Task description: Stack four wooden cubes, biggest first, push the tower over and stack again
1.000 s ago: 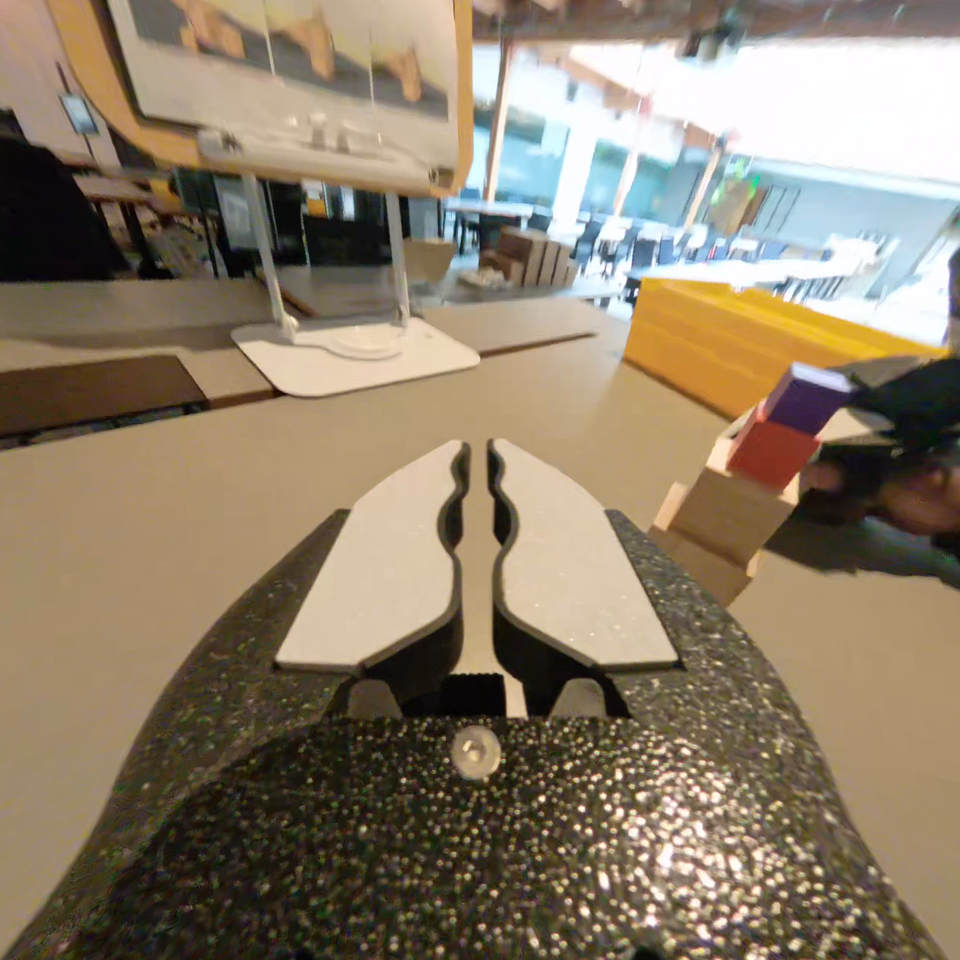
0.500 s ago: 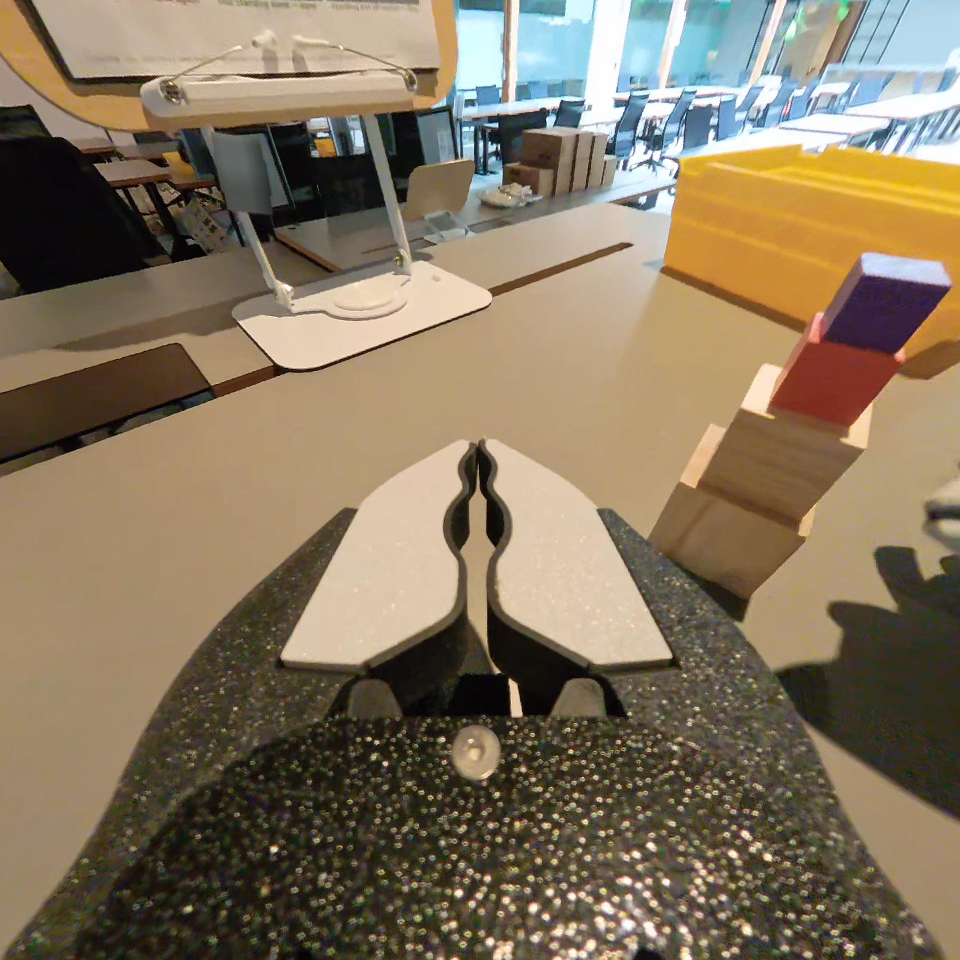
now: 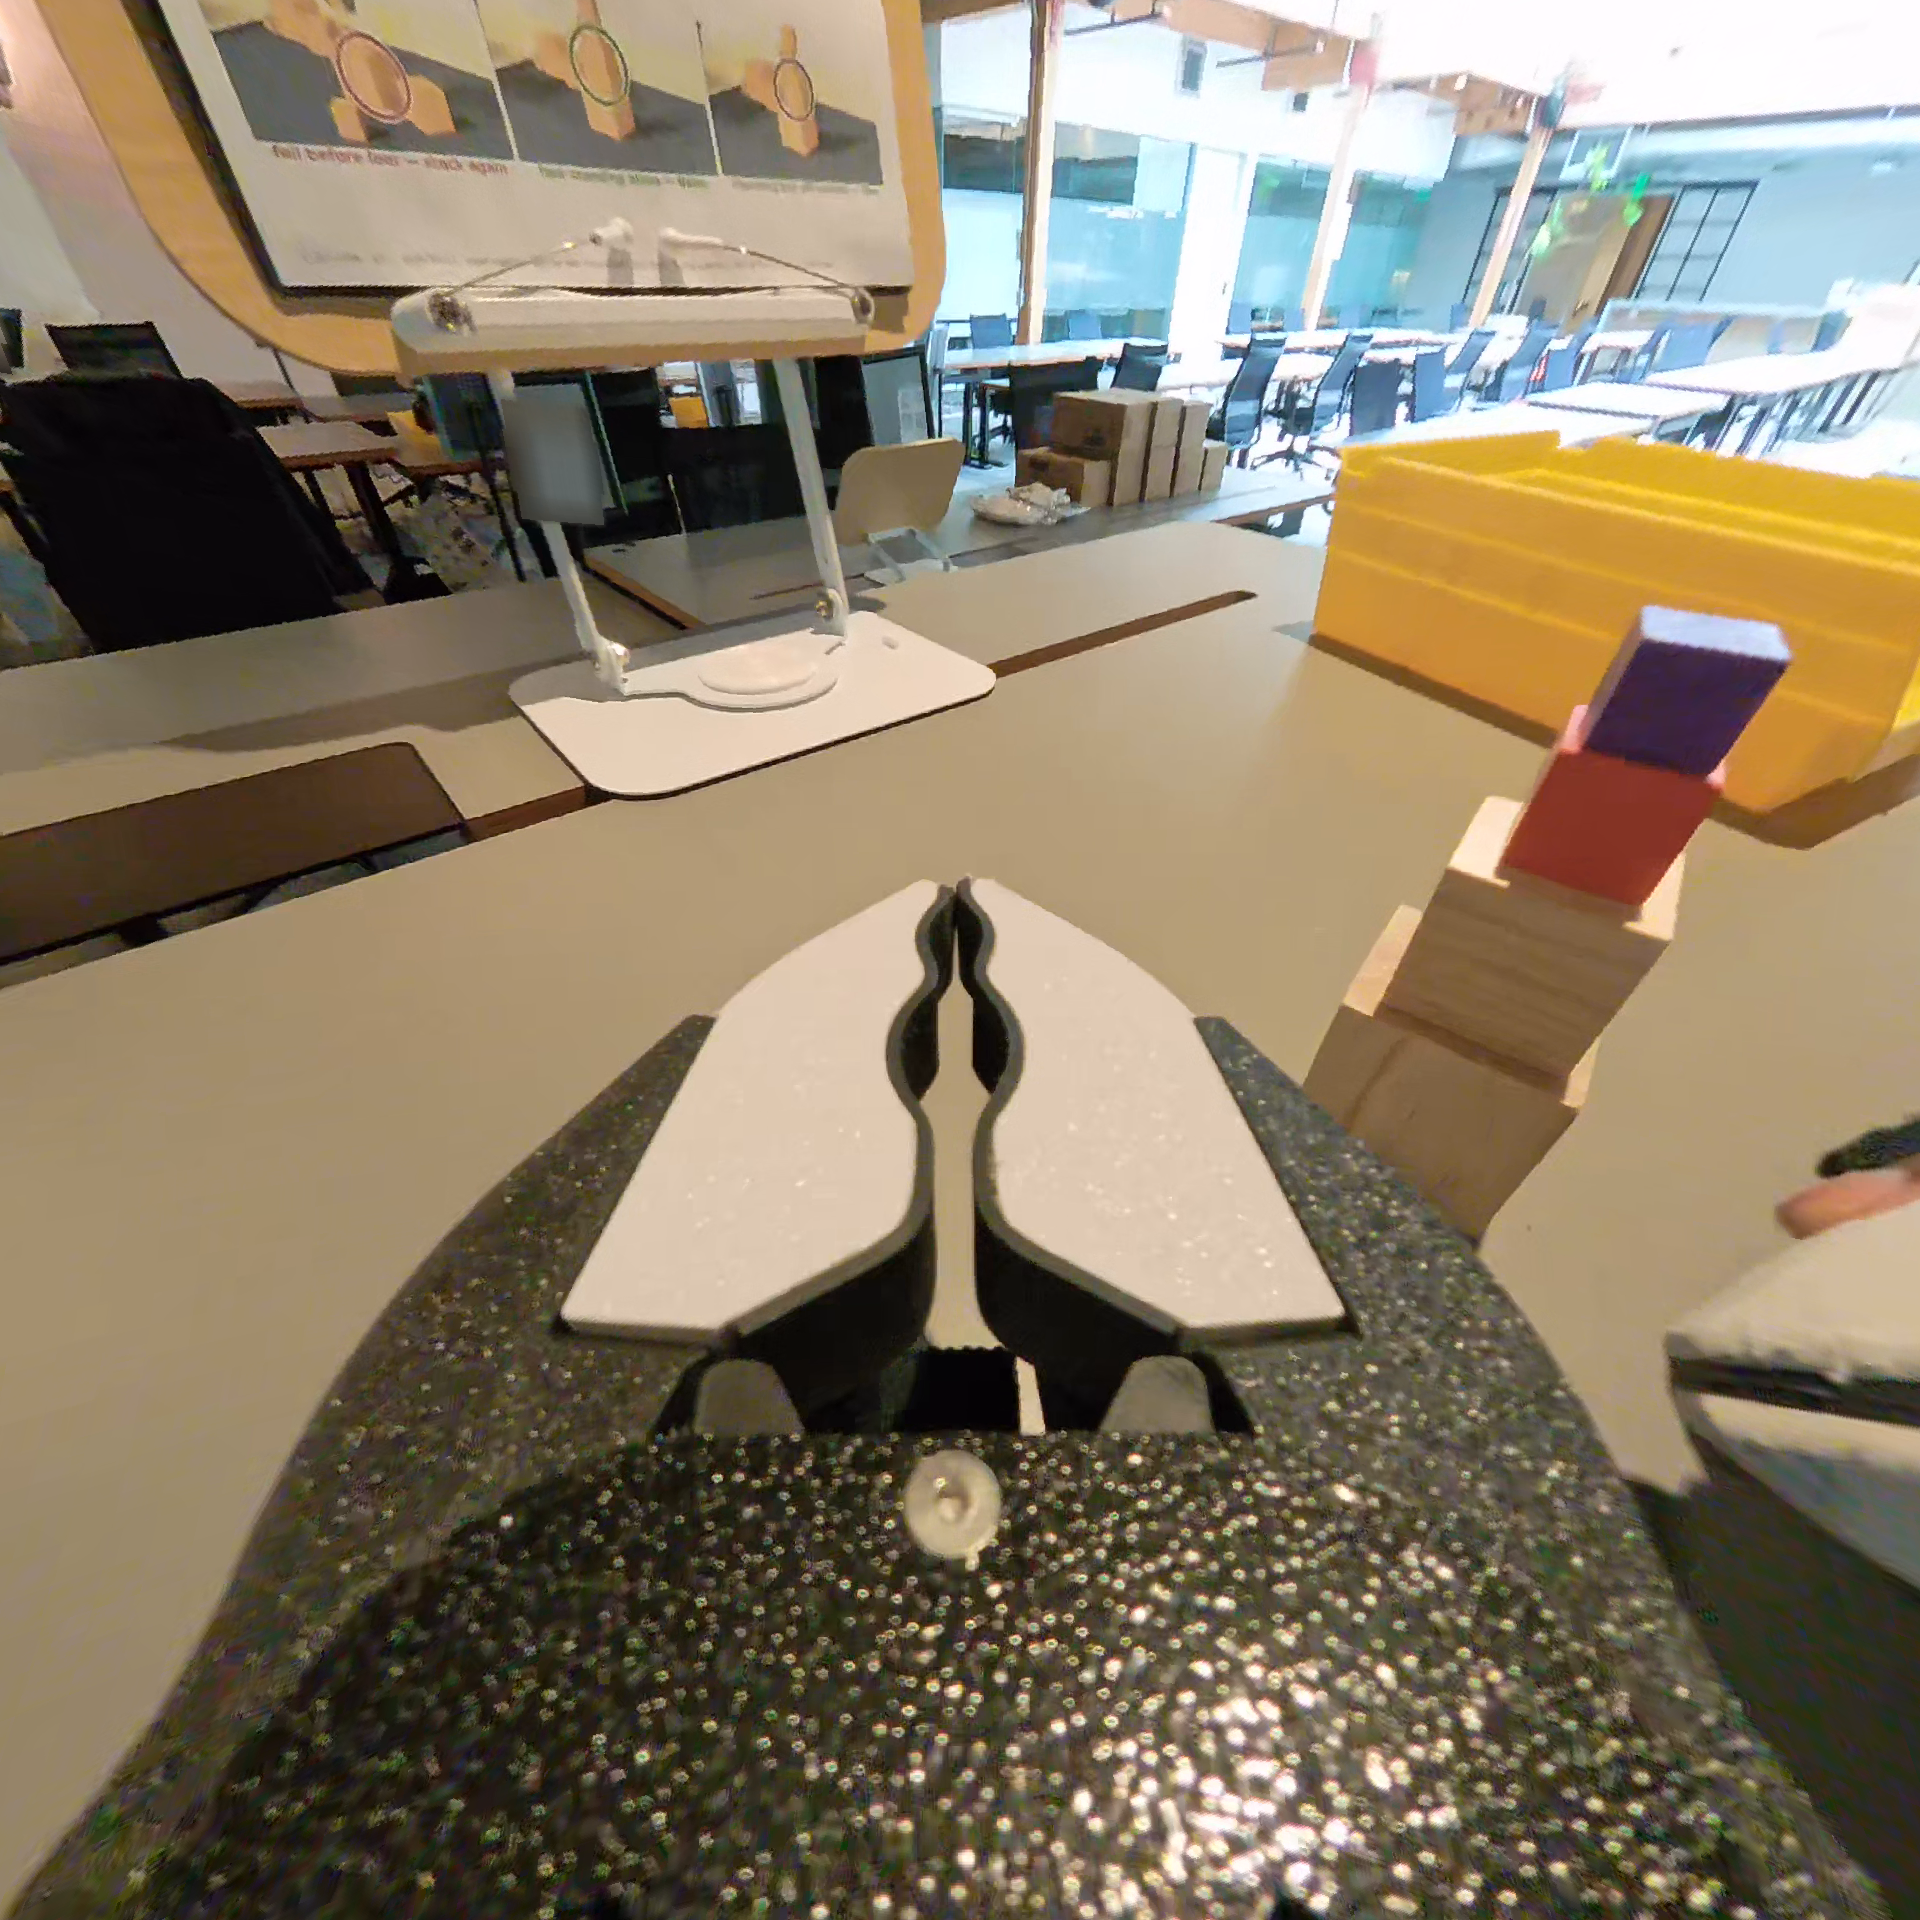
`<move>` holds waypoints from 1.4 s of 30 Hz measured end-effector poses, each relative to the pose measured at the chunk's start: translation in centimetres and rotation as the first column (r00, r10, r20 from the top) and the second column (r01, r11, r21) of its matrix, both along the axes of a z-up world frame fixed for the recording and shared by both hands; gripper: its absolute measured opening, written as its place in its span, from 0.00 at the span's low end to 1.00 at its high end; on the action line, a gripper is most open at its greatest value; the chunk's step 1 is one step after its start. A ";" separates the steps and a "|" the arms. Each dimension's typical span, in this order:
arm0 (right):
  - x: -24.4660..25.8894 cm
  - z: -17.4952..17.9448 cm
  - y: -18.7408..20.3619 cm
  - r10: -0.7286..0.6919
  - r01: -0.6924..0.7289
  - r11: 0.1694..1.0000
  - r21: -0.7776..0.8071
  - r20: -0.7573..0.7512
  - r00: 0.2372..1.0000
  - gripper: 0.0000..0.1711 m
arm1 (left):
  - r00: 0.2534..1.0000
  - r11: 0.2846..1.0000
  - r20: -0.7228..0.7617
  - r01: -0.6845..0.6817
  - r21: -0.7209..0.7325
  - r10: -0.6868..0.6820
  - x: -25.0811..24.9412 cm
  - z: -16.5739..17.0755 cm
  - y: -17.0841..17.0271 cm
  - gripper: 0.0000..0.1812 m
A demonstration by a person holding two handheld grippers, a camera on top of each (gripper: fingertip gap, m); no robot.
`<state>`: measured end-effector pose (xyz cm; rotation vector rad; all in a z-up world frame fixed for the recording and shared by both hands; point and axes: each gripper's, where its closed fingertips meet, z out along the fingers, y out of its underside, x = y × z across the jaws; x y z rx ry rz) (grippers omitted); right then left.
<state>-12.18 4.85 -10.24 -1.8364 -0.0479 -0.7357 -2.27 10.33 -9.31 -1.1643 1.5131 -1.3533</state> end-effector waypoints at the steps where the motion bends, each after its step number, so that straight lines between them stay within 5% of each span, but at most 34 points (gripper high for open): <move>1: 0.3 -0.1 0.1 -0.018 0.018 1.000 0.000 -0.007 1.000 0.00 | 1.000 1.000 0.001 0.002 -0.013 -0.002 0.0 0.1 0.1 0.00; 15: 8.3 0.4 -6.2 -0.440 0.440 0.898 -0.002 -0.024 0.898 0.00 | 0.998 0.999 -0.046 0.038 -0.012 -0.038 0.2 -0.5 -0.4 0.00; 29: 10.9 0.8 -11.0 -0.537 0.540 0.841 0.035 -0.073 0.841 0.00 | 0.997 0.998 -0.059 0.042 0.048 -0.039 0.2 -0.9 -1.0 0.00; 37: 8.4 0.9 -6.7 -0.427 0.427 0.904 -0.012 0.007 0.904 0.00 | 0.998 0.998 -0.061 0.037 0.041 -0.035 0.2 -0.9 -0.8 0.00; 42: 10.0 0.0 -6.3 -0.476 0.474 0.878 -0.073 -0.017 0.879 0.00 | 0.998 0.999 -0.058 0.034 0.039 -0.032 0.2 -0.9 -0.8 0.00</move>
